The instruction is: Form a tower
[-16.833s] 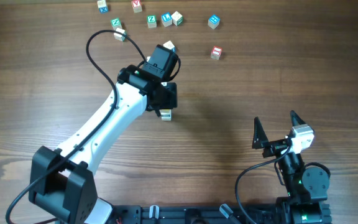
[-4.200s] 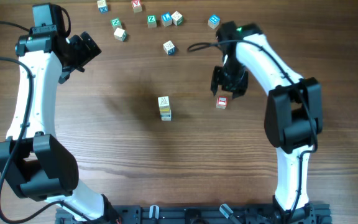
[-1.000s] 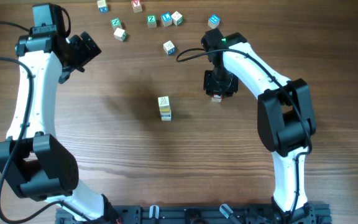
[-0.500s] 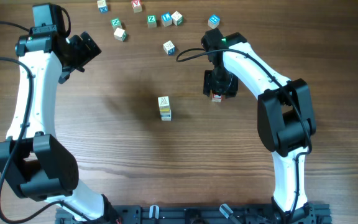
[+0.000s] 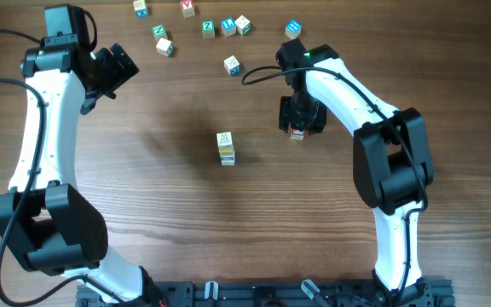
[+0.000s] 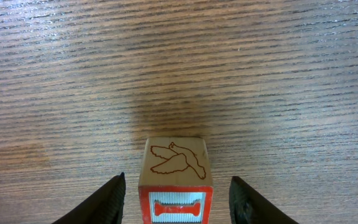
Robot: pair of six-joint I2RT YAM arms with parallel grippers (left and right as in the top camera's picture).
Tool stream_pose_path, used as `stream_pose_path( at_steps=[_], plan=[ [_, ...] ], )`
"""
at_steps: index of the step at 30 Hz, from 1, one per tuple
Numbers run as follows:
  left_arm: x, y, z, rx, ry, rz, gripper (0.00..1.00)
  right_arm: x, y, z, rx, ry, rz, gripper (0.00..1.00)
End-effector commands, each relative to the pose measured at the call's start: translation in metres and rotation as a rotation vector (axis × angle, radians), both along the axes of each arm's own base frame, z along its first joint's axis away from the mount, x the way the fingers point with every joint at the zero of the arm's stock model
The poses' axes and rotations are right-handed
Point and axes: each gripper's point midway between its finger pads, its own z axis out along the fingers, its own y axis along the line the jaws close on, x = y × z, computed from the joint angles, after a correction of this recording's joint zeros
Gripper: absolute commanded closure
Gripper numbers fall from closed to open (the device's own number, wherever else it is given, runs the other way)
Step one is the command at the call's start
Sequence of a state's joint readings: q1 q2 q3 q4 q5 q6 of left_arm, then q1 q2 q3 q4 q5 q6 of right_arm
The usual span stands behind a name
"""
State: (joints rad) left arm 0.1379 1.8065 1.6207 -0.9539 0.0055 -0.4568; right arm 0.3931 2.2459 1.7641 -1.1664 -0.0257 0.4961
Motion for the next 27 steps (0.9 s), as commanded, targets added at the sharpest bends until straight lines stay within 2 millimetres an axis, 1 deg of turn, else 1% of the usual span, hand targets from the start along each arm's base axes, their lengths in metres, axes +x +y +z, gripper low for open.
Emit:
stream_pose_path(
  at_steps=[1,3,4,5,10,15,17,21,27],
  plan=[
    [0.001,0.002,0.013,0.013,-0.032,-0.002,0.00,0.003,0.003,0.009,0.016,-0.017,-0.001,0.46],
    [0.001,0.002,0.013,0.013,-0.032,-0.002,0.00,0.003,0.003,0.009,0.016,-0.017,-0.001,0.47],
    [0.001,0.002,0.013,0.013,-0.032,-0.002,0.00,0.003,0.003,0.009,0.016,-0.017,-0.001,0.50],
    [0.001,0.002,0.013,0.013,-0.032,-0.002,0.00,0.003,0.003,0.009,0.016,-0.017,-0.001,0.51],
    [0.001,0.002,0.013,0.013,-0.032,-0.002,0.00,-0.003,0.002,0.009,0.016,0.005,-0.002,0.51],
    [0.001,0.002,0.013,0.013,-0.032,-0.002,0.00,-0.003,0.004,0.009,0.026,0.008,-0.002,0.61],
    [0.001,0.002,0.013,0.013,-0.032,-0.002,0.00,-0.002,0.004,0.009,0.027,0.005,-0.002,0.64],
    [0.001,0.002,0.013,0.013,-0.032,-0.002,0.00,0.003,0.006,0.009,0.035,-0.016,-0.002,0.71],
    [0.001,0.002,0.013,0.013,-0.032,-0.002,0.00,0.007,0.008,0.009,0.043,-0.035,-0.002,0.72]
  ],
)
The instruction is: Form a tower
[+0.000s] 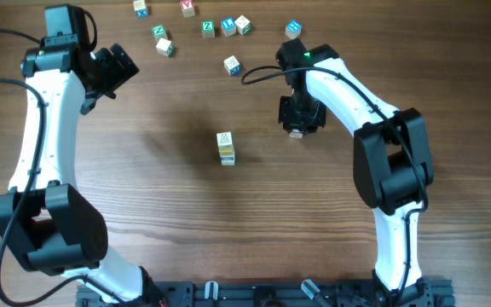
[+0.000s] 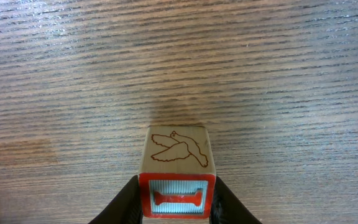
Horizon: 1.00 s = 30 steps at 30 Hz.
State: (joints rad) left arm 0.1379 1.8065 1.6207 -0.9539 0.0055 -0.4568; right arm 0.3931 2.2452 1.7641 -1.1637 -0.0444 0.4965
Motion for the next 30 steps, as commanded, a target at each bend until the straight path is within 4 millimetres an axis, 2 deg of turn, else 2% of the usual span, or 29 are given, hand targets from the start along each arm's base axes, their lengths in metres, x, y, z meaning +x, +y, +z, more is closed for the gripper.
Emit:
stream_pose_path(
  at_steps=[1,4,7,21,22,24,30],
  plan=[
    [0.001,0.002,0.013,0.013,-0.032,-0.002,0.00,0.009,0.005,0.008,0.026,-0.043,0.000,0.71],
    [0.001,0.002,0.013,0.014,-0.032,-0.003,0.00,0.012,0.007,0.008,0.031,-0.055,0.000,0.58],
    [0.001,0.002,0.013,0.013,-0.032,-0.002,0.00,0.015,0.007,0.008,0.033,-0.069,0.001,0.57],
    [0.001,0.002,0.013,0.013,-0.032,-0.002,0.00,0.020,0.009,0.012,0.043,-0.092,0.005,0.74],
    [0.001,0.002,0.013,0.013,-0.032,-0.002,0.00,0.020,0.010,0.016,0.045,-0.097,0.014,0.80],
    [0.001,0.002,0.013,0.013,-0.032,-0.002,0.00,0.023,0.011,0.028,0.060,-0.122,0.027,0.82],
    [0.001,0.002,0.013,0.013,-0.032,-0.002,0.00,0.025,0.021,0.103,0.165,-0.257,0.031,0.80]
  ],
)
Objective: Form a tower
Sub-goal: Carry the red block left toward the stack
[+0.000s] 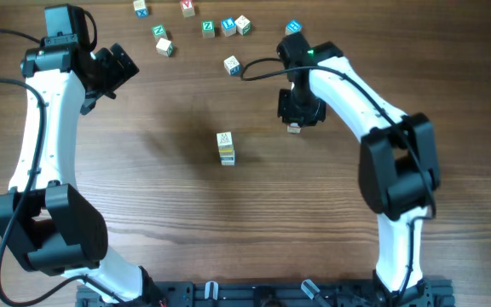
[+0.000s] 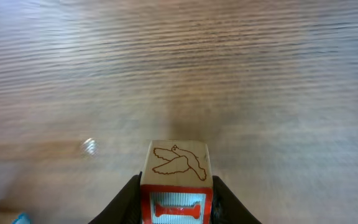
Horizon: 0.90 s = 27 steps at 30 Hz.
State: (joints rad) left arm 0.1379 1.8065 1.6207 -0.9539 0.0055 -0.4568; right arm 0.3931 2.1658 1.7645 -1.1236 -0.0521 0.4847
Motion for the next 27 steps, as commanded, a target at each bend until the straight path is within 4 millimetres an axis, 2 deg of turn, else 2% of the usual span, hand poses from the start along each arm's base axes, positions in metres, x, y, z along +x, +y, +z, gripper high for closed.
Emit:
stream_pose_path(
  at_steps=[1,7,11,16,22,27],
  plan=[
    [0.001,0.002,0.013,0.013,-0.032,-0.002,0.00,0.009,0.017,0.085,0.144,-0.171,0.026,0.80],
    [0.001,0.002,0.013,0.013,-0.032,-0.002,0.00,-0.011,0.038,0.171,0.301,-0.333,0.074,0.76],
    [0.001,0.002,0.013,0.013,-0.032,-0.002,0.00,-0.029,0.056,0.199,0.348,-0.379,0.088,0.76],
    [0.001,0.002,0.013,0.013,-0.032,-0.002,0.00,-0.055,0.093,0.196,0.349,-0.360,0.158,0.76],
    [0.001,0.002,0.013,0.013,-0.032,-0.002,0.00,-0.074,0.127,0.189,0.274,-0.409,0.220,0.79],
    [0.001,0.002,0.013,0.013,-0.032,-0.002,0.00,-0.086,0.155,0.166,0.223,-0.403,0.283,0.82]
  ],
)
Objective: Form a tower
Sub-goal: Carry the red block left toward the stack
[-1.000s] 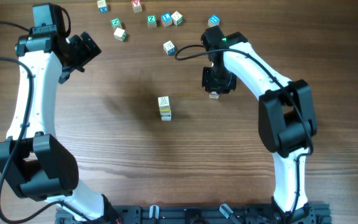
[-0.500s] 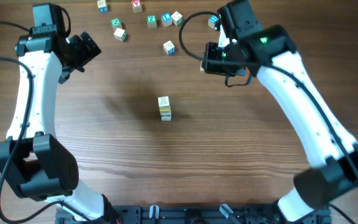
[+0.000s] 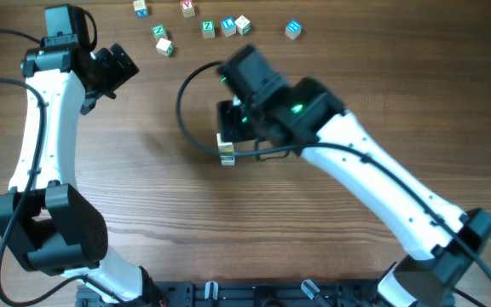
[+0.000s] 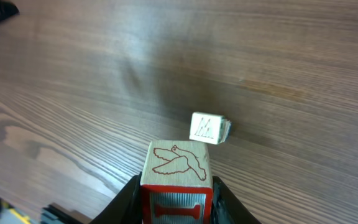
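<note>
A wooden block (image 4: 178, 163) with a bird drawn on top and a red-framed letter face is held high above the table, with my right gripper (image 4: 176, 198) shut on it. Below and slightly ahead of it stands the small stack of blocks (image 4: 209, 127), its pale top showing an M-like mark. In the overhead view the right arm reaches across the table's middle, and the stack (image 3: 226, 153) peeks out just under the wrist. My left gripper (image 3: 116, 66) hovers at the far left, open and holding nothing.
Several loose letter blocks lie along the far edge, among them a green-lettered one (image 3: 160, 31), a blue one (image 3: 228, 26) and another blue one (image 3: 293, 29). The right arm's cable (image 3: 186, 102) loops left of the stack.
My right gripper, still shut on the bird block, has moved left from the table's right-centre to just above the stack and sits higher. The left arm has not moved.
The right gripper stood open around the bird block on the table. Then it was shut on the block. Later the block was clear of the table, near the loose blocks. Now it hangs over the stack in the middle.
</note>
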Robot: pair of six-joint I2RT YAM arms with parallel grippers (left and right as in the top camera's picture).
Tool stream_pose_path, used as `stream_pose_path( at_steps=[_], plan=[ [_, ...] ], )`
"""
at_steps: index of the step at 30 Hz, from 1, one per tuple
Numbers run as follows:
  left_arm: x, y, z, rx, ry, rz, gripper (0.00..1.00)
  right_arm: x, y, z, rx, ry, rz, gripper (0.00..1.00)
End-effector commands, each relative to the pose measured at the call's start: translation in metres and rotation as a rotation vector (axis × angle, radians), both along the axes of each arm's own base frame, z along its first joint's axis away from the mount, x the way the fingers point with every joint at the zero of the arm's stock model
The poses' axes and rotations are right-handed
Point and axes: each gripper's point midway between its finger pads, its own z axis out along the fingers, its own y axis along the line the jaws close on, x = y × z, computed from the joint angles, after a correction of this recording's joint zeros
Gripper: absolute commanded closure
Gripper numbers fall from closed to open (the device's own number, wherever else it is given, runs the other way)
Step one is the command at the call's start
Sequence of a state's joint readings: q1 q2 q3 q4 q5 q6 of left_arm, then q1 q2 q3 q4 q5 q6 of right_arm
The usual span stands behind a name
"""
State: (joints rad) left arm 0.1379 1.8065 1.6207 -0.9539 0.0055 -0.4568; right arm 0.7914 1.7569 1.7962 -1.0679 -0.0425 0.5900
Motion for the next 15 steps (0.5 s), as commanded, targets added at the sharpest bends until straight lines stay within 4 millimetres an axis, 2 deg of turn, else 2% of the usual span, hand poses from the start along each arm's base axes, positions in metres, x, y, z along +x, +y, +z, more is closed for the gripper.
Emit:
stream_pose_path(
  at_steps=[1,15],
  plan=[
    [0.001,0.002,0.013,0.013,-0.032,-0.002,0.00,0.002,0.015,-0.026,-0.076,-0.005,-0.010,0.82],
    [0.001,0.002,0.013,0.013,-0.032,-0.002,0.00,0.008,0.022,-0.079,-0.171,0.067,0.002,0.84]
  ],
)
